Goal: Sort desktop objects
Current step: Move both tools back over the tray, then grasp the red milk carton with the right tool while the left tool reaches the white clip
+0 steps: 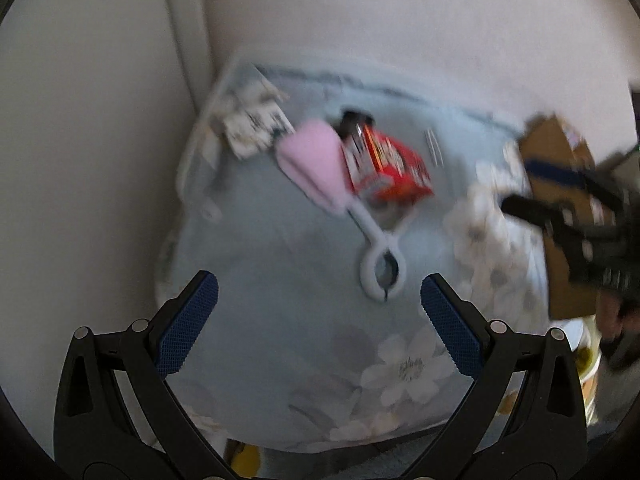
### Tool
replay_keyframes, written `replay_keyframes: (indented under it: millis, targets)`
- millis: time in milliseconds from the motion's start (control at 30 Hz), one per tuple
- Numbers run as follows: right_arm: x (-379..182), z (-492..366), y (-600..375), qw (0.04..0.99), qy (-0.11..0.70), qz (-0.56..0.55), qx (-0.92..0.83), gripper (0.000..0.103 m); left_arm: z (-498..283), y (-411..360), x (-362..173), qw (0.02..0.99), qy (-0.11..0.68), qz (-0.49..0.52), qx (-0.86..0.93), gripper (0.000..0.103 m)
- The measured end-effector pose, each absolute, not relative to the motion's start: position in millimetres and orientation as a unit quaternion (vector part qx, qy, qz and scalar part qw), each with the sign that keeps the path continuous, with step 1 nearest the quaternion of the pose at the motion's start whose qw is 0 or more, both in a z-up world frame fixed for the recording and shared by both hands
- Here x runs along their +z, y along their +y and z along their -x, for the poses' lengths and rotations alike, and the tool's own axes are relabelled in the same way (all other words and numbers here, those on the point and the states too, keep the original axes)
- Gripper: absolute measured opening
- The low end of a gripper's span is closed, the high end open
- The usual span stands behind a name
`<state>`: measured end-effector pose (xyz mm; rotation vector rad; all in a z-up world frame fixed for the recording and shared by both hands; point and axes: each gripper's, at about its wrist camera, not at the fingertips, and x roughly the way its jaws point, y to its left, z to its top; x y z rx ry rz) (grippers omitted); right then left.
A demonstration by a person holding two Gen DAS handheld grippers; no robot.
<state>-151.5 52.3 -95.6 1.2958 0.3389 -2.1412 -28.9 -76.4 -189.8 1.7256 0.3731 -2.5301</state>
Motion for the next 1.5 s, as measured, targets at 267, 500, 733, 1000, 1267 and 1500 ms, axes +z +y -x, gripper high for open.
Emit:
replay_keyframes:
  millis: [267,500,733,1000,1267,1500]
  targets:
    - [-128.6,190.9,22.4,0.38,0.242,-0.5,-0.74,0.068,47.4,-38.2,-229.0,-0.018,0.12,-0.561,-0.819,0.101]
    - [-150.9,207.2,-2.9,0.472,0.326,-0.49,-0.657,0.068,62.1,-16.6,-249.6,-0.005,0.092,-0.558,-0.825,0.097]
    - [-162.8,209.0,-20.6,0.514,0.356,-0.459,-0.631,0.068,65.3,-4.1,-255.9,0.026,0.051,-0.552,-0.832,0.086]
    - [-174.7,202.4,-31.4,0.533,0.384,-0.431,-0.619,0.068,65.6,9.5,-261.4,0.039,0.027,-0.553,-0.832,0.061]
    - [-188.1,201.5,-37.5,0.54,0.387,-0.44,-0.605,0.067,66.3,14.8,-260.8,0.029,0.03,-0.55,-0.834,0.06]
    - [-186.4,206.8,-37.0,0.54,0.364,-0.446,-0.614,0.054,68.4,24.6,-259.7,0.03,0.03,-0.555,-0.831,0.073]
